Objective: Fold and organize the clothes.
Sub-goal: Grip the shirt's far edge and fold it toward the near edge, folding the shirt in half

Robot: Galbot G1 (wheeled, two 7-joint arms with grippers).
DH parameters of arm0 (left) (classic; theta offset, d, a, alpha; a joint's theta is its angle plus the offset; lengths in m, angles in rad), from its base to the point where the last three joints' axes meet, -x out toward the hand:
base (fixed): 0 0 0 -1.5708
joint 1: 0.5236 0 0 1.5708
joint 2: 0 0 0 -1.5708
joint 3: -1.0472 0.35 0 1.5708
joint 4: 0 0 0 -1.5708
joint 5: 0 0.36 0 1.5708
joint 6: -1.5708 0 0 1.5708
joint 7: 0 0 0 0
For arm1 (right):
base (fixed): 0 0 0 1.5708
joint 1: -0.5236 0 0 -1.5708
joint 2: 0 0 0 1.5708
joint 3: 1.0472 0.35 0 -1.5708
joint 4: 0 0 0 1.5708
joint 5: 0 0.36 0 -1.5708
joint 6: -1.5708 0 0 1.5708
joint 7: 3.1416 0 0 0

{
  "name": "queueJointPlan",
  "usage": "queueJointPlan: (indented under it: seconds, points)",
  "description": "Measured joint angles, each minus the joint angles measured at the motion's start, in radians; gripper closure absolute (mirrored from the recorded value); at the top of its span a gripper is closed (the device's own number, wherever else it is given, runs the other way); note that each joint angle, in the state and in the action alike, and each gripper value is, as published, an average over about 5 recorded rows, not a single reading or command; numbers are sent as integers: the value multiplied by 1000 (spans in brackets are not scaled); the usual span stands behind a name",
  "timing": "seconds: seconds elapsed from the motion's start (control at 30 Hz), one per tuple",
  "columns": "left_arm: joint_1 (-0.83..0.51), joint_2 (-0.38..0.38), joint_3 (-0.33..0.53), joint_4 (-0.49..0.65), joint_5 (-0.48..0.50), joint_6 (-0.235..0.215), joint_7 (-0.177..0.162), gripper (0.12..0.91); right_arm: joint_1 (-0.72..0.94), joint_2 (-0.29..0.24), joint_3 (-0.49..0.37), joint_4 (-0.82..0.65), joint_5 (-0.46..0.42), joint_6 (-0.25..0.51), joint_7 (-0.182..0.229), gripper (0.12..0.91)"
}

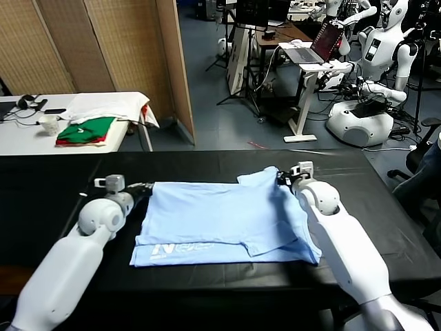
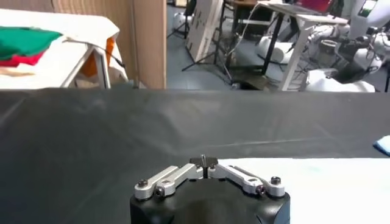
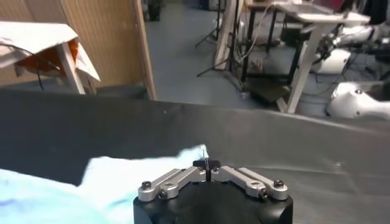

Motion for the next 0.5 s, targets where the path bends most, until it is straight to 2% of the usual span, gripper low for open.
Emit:
queueJointPlan:
  seconds: [0.2, 0.5]
  points:
    - [106, 54, -55, -110, -6, 13, -1, 886, -104, -30, 27, 161, -45, -23, 25, 885]
    - [267, 110, -117, -283, 10, 57, -23, 886, -246, -59, 47, 312, -119, -23, 25, 885]
